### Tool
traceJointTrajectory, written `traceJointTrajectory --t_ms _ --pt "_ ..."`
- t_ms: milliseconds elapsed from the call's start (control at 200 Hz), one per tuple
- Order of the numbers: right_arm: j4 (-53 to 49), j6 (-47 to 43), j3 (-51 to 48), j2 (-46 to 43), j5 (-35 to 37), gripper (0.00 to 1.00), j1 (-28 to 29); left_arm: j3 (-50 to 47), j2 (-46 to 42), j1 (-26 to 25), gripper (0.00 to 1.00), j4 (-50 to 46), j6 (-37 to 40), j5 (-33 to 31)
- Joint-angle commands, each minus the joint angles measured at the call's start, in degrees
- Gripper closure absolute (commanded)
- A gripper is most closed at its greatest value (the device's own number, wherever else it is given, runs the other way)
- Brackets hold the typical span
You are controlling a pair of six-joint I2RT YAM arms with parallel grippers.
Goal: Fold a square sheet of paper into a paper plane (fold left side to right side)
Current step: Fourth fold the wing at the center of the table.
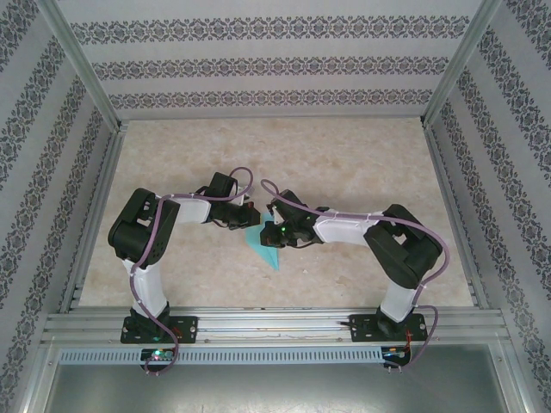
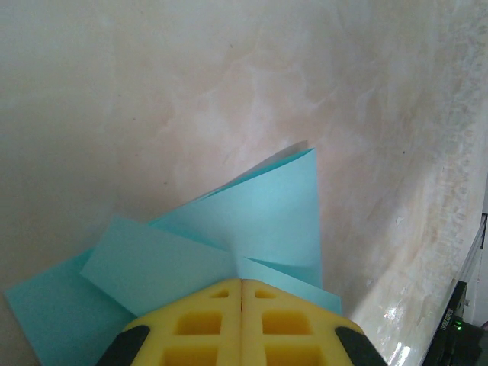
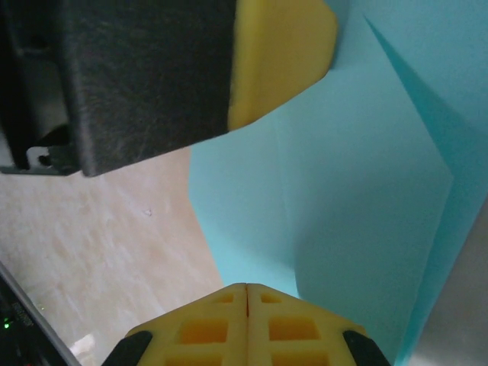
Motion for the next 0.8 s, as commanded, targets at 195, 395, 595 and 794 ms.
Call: traceJointTrajectory --t_ms 195,395,595,794 --pt "1.6 0.7 1.7 3.5 0.7 1.0 -0.3 -0.2 2.9 -0.3 1.0 -4.6 1.8 -6.1" --pt "-0.8 0.9 0.6 4.3 0.8 1.0 -0.2 0.5 3.1 -0.3 1.0 -6.3 1.7 -7.4" --pt "-2.7 1.8 -1.6 4.0 -0.6 1.0 0.5 0.8 3.5 -0.2 1.0 -7.5 1.5 -8.6" --pt "-3.2 3.4 -5.2 1.7 -1.8 1.0 1.6 0.9 3.6 -0.2 1.0 -8.0 1.2 -9.4"
